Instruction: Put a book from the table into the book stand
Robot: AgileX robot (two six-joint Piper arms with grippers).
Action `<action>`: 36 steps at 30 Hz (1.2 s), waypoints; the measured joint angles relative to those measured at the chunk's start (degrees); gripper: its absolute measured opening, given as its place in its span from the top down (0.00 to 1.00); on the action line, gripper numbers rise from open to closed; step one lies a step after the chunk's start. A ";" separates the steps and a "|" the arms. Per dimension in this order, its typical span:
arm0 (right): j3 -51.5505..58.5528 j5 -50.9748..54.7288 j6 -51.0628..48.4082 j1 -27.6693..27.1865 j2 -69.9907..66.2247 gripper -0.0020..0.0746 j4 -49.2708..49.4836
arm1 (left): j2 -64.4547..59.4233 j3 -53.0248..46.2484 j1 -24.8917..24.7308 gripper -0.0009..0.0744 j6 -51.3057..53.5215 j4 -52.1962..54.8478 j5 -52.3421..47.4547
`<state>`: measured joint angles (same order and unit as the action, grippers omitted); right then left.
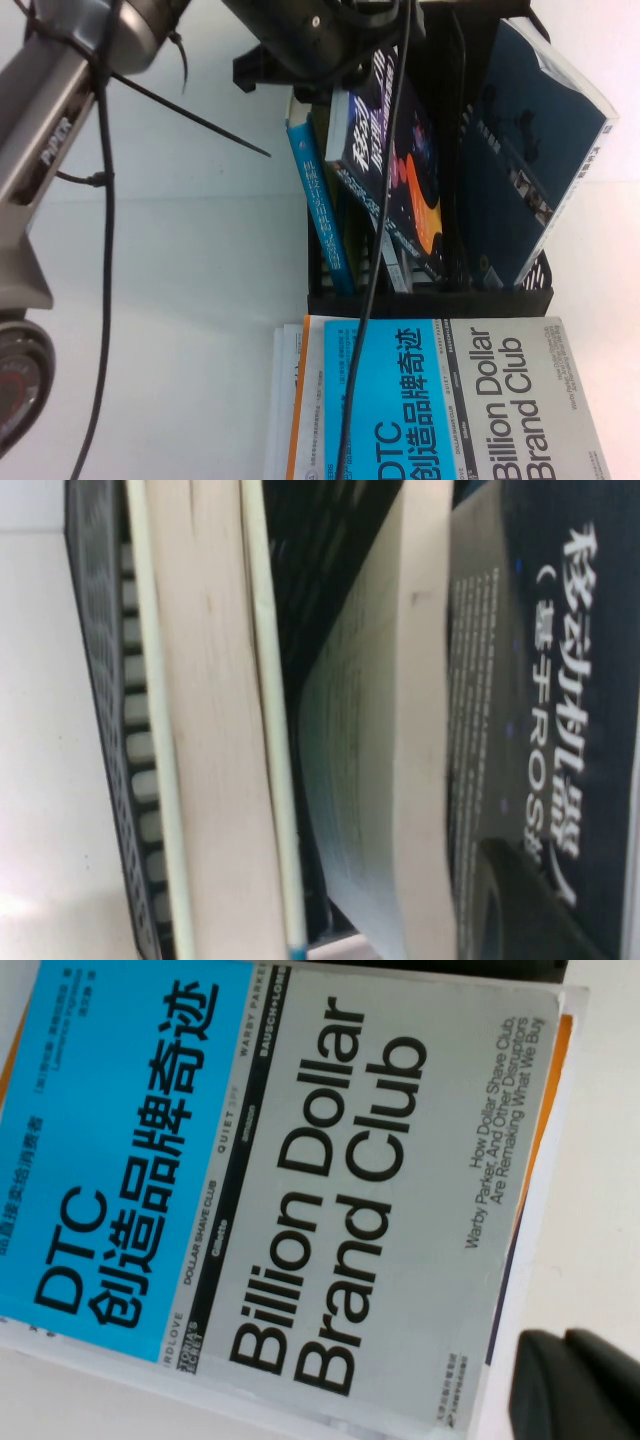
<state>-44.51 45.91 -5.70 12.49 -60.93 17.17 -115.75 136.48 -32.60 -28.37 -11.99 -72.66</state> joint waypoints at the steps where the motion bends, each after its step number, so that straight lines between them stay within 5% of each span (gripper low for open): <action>1: 0.00 0.00 0.00 0.00 0.00 0.98 0.10 | -0.61 0.00 0.00 0.84 0.16 -0.10 0.00; 17: 0.00 0.00 0.00 0.00 0.00 0.98 0.71 | -4.65 0.00 -0.13 0.82 10.58 -1.30 5.56; 24: 0.00 0.00 0.00 0.00 0.00 0.98 0.93 | -4.28 0.65 -0.13 0.46 13.38 -1.62 9.92; 27: 0.00 0.00 0.00 0.00 0.00 0.98 0.93 | -3.44 0.65 -0.13 0.40 14.03 -1.62 10.01; 31: 0.00 0.00 0.00 0.00 0.00 0.98 0.93 | -1.46 0.65 -0.13 0.46 14.51 0.76 10.13; 36: 0.00 -0.03 -2.33 0.00 0.00 0.98 2.20 | 2.53 0.65 -0.13 0.75 14.63 4.20 7.70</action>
<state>-44.51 45.88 -8.04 12.49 -60.93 19.37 -113.23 137.13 -32.73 -13.74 -7.79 -64.96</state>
